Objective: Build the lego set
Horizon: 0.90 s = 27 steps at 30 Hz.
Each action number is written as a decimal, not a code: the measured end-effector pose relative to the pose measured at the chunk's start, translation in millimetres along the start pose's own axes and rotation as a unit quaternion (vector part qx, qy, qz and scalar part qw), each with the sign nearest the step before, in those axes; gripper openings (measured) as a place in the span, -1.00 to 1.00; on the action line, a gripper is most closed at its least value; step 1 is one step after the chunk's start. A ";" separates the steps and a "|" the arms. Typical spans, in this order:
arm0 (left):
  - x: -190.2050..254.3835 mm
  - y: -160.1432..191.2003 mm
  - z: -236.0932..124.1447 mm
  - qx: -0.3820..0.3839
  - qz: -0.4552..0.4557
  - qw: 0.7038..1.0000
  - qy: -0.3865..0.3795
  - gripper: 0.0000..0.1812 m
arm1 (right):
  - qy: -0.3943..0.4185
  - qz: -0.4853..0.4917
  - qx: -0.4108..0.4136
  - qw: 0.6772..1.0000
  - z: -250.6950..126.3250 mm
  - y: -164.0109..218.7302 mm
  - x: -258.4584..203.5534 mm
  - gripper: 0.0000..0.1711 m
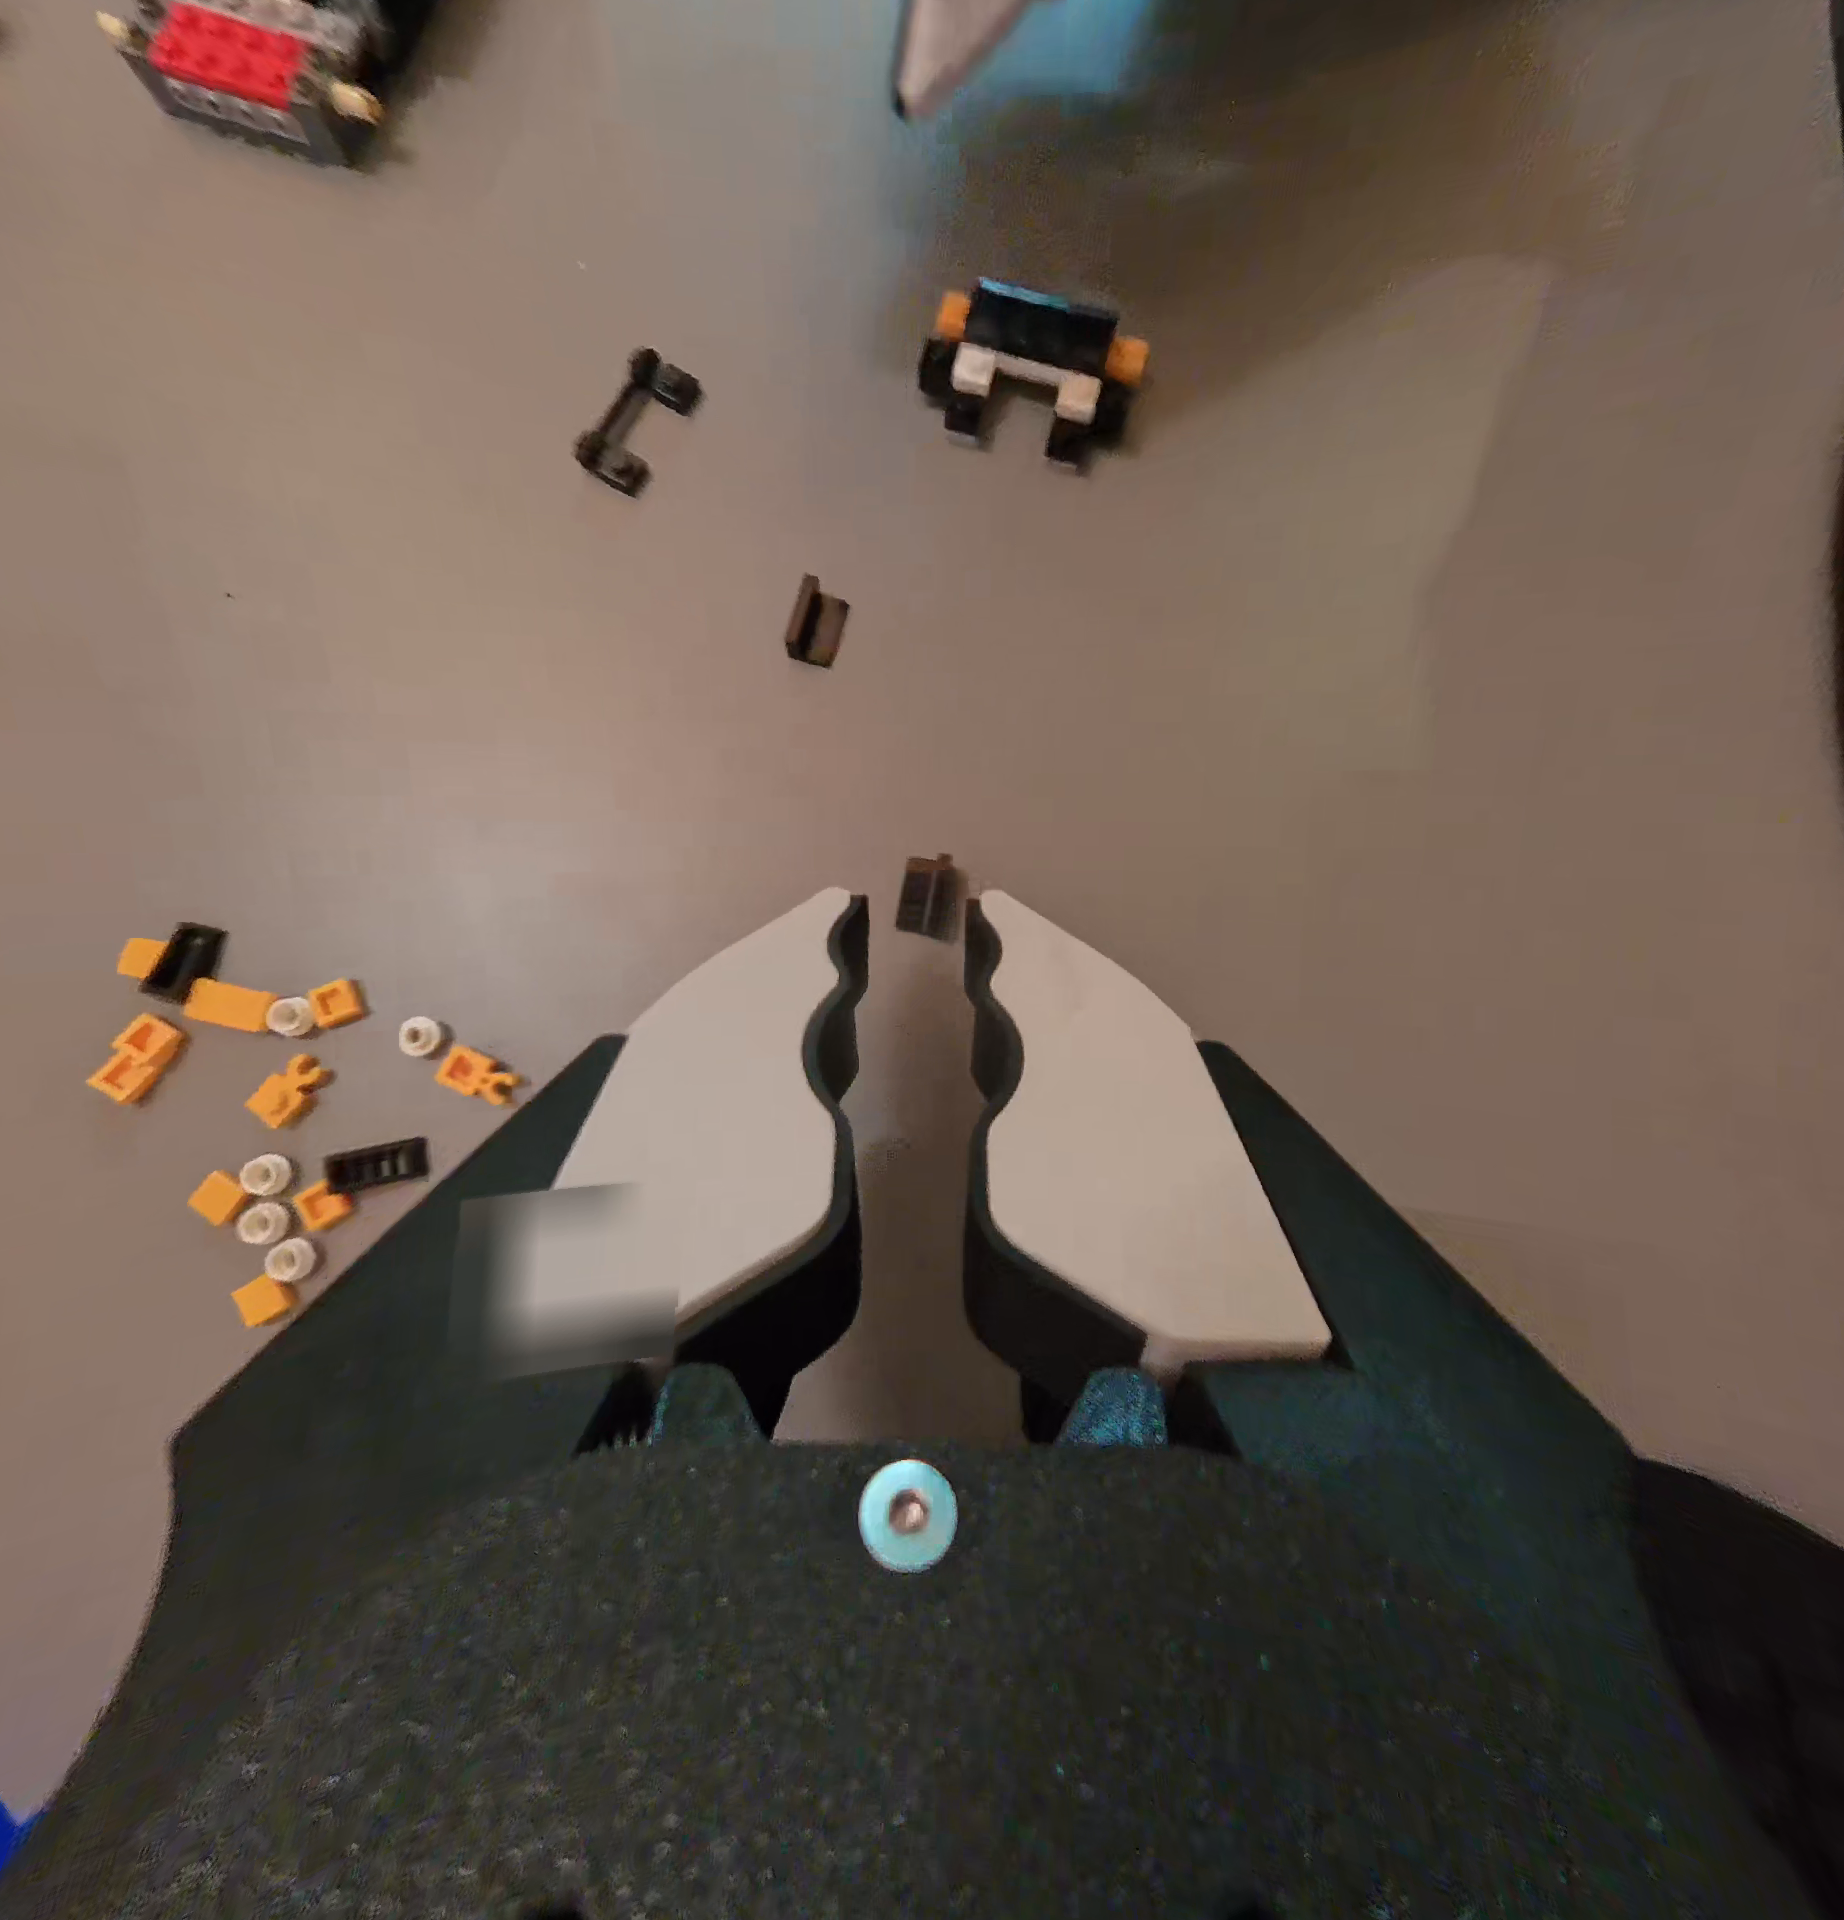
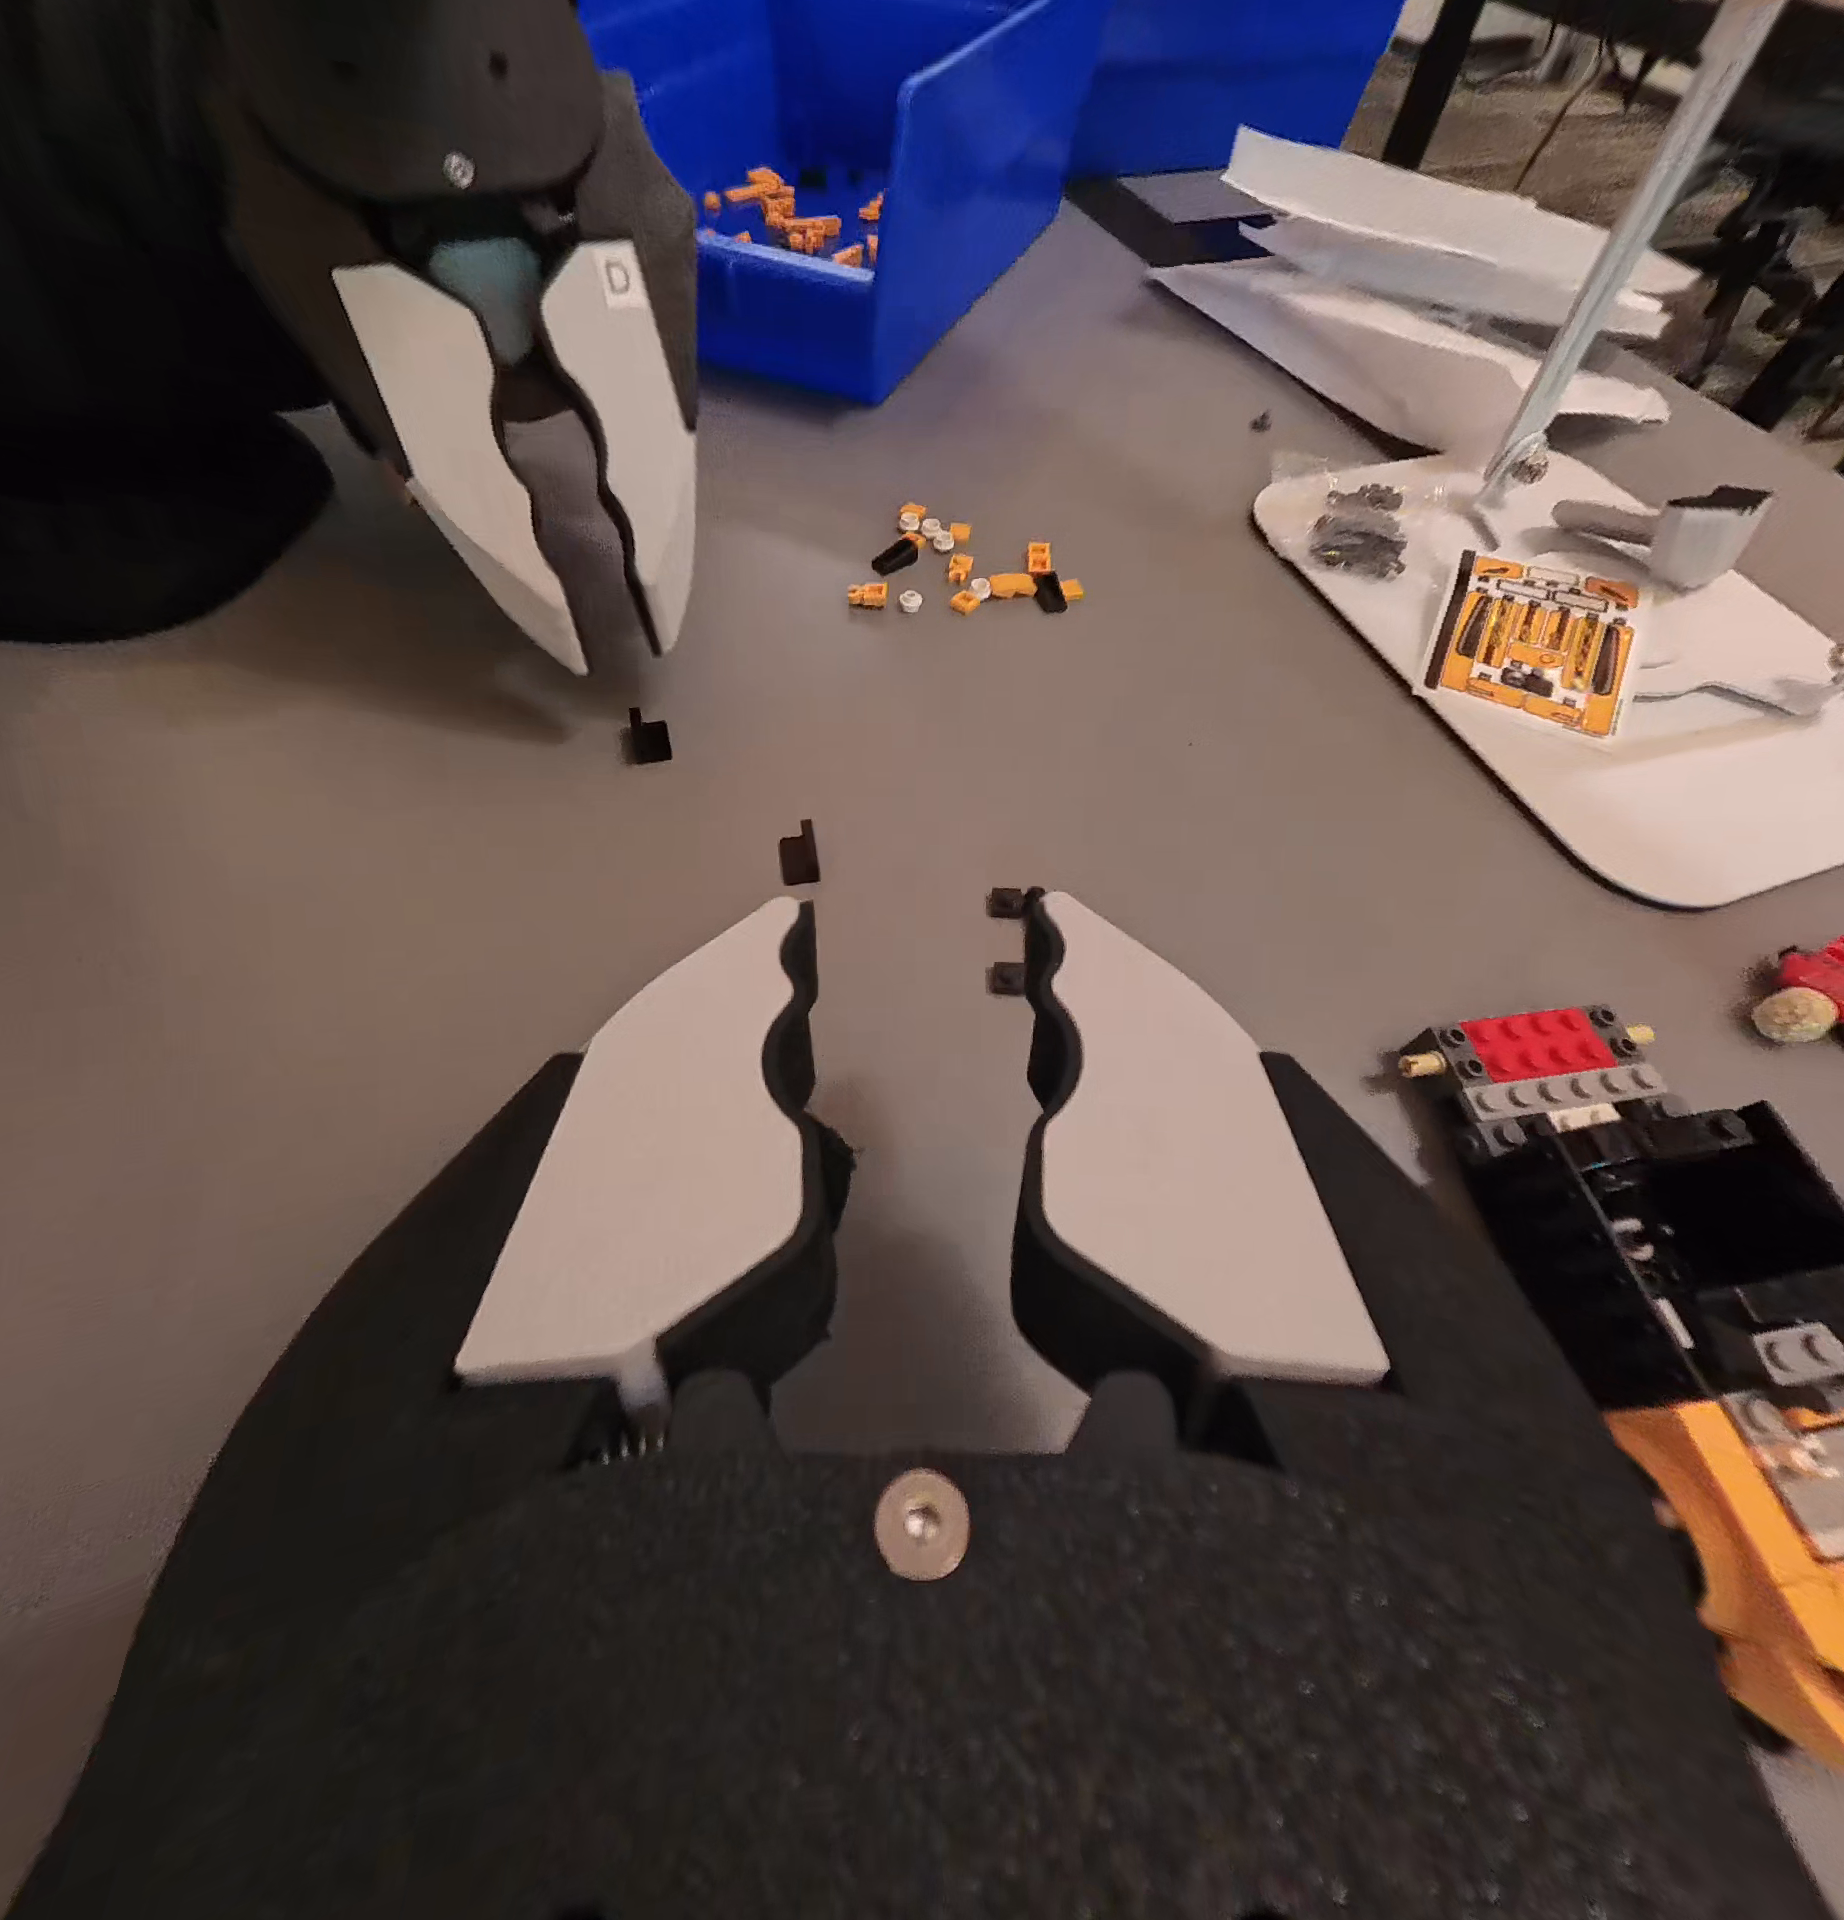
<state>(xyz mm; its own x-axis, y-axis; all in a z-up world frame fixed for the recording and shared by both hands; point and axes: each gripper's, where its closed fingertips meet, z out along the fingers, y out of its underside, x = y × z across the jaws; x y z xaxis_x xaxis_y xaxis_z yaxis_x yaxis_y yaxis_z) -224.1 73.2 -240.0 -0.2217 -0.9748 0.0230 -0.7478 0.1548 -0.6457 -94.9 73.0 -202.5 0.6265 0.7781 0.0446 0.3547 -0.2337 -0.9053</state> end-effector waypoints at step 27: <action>20.4 -107.7 16.9 0.171 0.264 0.928 -0.201 -0.97 | -0.153 0.087 0.028 0.984 -3.6 -22.6 -51.0 -0.65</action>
<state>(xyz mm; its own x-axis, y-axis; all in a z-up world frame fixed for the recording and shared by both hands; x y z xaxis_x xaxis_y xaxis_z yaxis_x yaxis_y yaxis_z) -137.5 33.9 -182.9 -0.1973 -0.7694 -0.6076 -0.3436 0.6347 -0.6922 -132.4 36.5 -182.8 0.4339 0.8700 -0.2344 0.2168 -0.3533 -0.9101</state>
